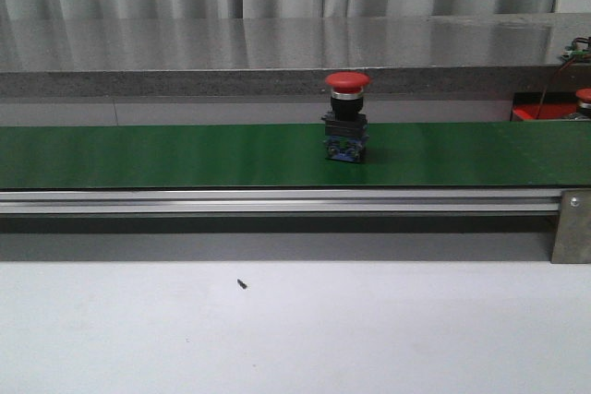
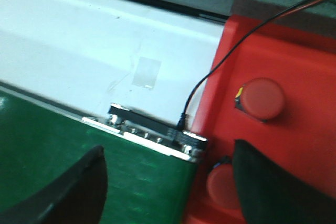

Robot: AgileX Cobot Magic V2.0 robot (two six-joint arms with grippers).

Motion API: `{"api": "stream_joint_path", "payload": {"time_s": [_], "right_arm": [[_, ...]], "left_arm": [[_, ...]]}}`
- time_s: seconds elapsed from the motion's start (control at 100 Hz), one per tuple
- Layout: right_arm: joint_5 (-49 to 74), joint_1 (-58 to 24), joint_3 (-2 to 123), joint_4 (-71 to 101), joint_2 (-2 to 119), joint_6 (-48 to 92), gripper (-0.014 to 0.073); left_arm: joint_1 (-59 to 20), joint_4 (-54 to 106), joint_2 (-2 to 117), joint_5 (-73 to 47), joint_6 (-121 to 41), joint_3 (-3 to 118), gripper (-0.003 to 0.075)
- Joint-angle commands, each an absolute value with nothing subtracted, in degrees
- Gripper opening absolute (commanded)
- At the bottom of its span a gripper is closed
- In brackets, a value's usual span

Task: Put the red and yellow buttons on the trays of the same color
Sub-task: 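Lower the red button into the red tray and open the right gripper, then grasp the second red button at the conveyor end with the right gripper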

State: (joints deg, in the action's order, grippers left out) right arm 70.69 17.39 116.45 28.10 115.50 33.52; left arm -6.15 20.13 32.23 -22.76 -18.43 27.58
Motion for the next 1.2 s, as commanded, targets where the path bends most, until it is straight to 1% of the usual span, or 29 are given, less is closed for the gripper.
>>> {"api": "stream_joint_path", "payload": {"time_s": [0.0,0.34,0.56,0.69,0.88,1.02,1.19], "right_arm": [[73.3,16.5,113.6,30.8,108.5,33.8,0.051],[61.0,10.6,86.9,29.9,94.2,38.2,0.051],[53.2,3.9,75.8,29.7,91.7,40.1,0.051],[48.8,-0.2,72.9,29.8,91.7,40.1,0.051],[42.8,-4.9,72.6,29.8,91.7,40.1,0.051],[40.0,-6.2,72.6,29.8,92.3,40.1,0.051],[39.5,-6.6,72.6,29.8,93.6,40.1,0.051]], "left_arm": [[-6.4,21.4,32.5,-18.5,-18.4,29.1,-0.002],[-6.4,21.4,32.5,-18.5,-18.4,29.1,-0.002],[-6.4,21.4,32.5,-18.5,-18.4,29.1,-0.002],[-6.4,21.4,32.5,-18.5,-18.4,29.1,-0.002],[-6.4,21.4,32.5,-18.5,-18.4,29.1,-0.002],[-6.4,21.4,32.5,-18.5,-18.4,29.1,-0.002],[-6.4,21.4,32.5,-18.5,-18.4,29.1,-0.002]]}}
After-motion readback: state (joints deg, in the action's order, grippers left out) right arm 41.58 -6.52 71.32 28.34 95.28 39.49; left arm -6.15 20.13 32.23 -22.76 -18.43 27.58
